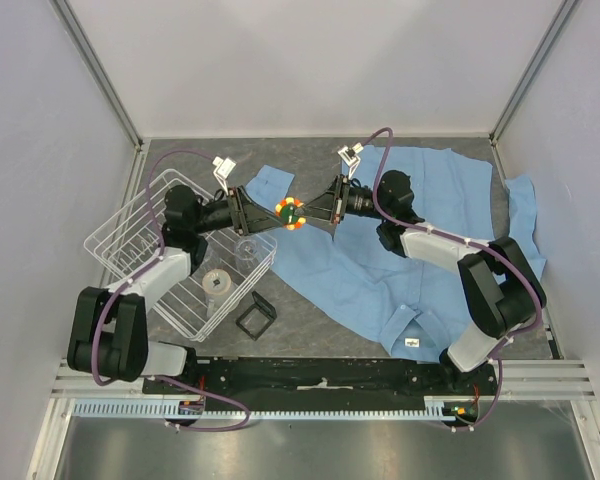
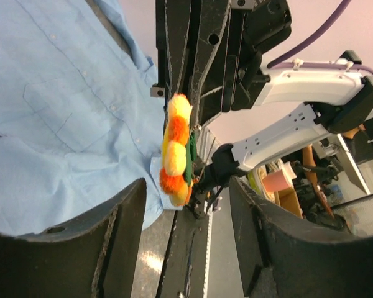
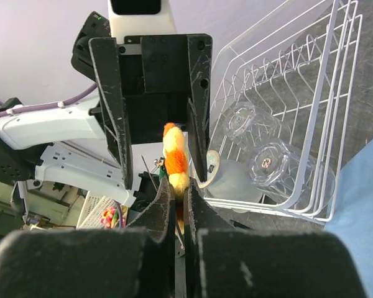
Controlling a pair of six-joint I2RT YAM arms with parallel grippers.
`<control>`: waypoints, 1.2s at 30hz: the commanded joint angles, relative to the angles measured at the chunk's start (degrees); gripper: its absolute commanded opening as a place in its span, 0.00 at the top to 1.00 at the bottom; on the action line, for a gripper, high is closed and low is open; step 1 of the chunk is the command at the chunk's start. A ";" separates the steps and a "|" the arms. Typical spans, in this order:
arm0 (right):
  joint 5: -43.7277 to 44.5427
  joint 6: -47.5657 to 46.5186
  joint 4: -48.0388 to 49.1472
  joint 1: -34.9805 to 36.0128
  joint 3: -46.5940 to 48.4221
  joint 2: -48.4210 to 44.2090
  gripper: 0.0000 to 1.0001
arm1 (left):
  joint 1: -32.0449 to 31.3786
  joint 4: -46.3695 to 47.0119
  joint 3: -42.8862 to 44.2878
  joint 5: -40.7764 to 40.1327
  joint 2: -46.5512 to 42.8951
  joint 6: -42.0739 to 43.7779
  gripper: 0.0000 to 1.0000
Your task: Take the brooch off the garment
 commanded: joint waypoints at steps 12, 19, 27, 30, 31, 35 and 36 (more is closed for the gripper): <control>-1.27 0.44 4.64 1.41 0.59 1.04 1.00 | -0.75 24.83 -3.31 2.37 4.46 -15.58 0.41; -0.92 -0.35 3.59 1.85 1.03 1.31 1.00 | -1.19 29.49 -3.75 2.64 5.78 -18.83 0.48; -0.75 -0.79 2.97 2.20 1.20 1.31 1.00 | -1.80 29.93 -3.75 2.38 6.13 -18.84 0.55; -0.57 -0.79 2.88 2.47 1.38 1.31 1.00 | -2.16 29.76 -4.01 1.94 6.22 -18.66 0.57; -0.57 -0.88 2.71 2.55 1.38 1.31 1.00 | -2.16 29.76 -4.01 1.85 6.31 -18.58 0.58; -0.31 -2.02 1.48 3.08 1.73 1.31 1.00 | -2.24 29.58 -4.10 1.41 6.40 -18.40 0.63; -0.22 -2.19 0.95 3.00 1.82 1.31 1.00 | -2.24 29.50 -4.10 1.41 6.31 -18.31 0.64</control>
